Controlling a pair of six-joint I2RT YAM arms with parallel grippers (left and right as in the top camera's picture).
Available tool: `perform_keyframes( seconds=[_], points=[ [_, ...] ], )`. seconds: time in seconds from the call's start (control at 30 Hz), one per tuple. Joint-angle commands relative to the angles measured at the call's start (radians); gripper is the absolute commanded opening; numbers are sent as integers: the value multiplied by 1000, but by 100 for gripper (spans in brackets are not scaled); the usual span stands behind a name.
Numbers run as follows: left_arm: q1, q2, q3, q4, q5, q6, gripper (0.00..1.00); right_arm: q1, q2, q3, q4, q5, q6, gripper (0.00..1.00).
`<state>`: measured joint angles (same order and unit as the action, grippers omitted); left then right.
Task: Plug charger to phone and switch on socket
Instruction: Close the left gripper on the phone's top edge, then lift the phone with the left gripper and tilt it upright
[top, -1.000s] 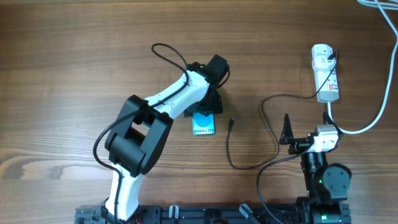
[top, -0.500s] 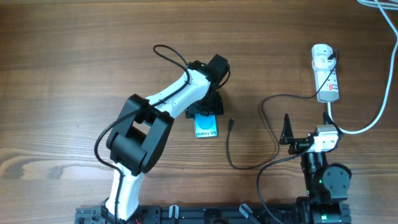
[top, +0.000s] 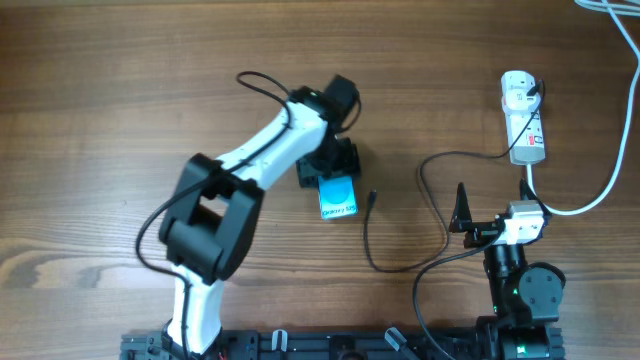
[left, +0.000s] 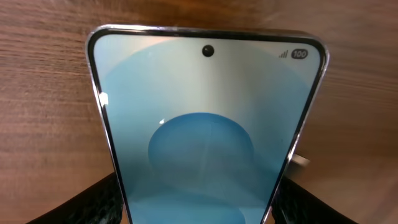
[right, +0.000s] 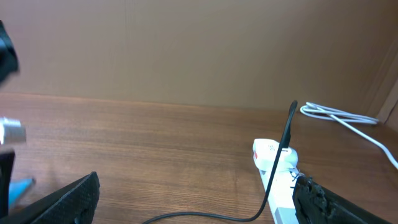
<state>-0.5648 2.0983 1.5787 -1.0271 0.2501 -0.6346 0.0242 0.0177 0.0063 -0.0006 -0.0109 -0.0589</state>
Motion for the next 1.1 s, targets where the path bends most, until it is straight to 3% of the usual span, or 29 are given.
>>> perform_keyframes(
  seconds=[0.0,0.27,0.57,0.83,1.07],
  points=[
    [69,-103,34,1,244,-2,75,-5,-4,-1,3,-13,-18,100],
    [198,-126,34,6,780,-2,75,-5,-4,-1,3,-13,-17,100],
    [293,-126,34,52,1168,-2,76,-5,-4,-1,3,-13,-17,100],
    [344,-126,34,56,1327,-11,73,-5,-4,-1,3,-13,-18,100],
    [373,-126,34,51,1327,-106,70,-5,-4,-1,3,-13,-17,100]
  ],
)
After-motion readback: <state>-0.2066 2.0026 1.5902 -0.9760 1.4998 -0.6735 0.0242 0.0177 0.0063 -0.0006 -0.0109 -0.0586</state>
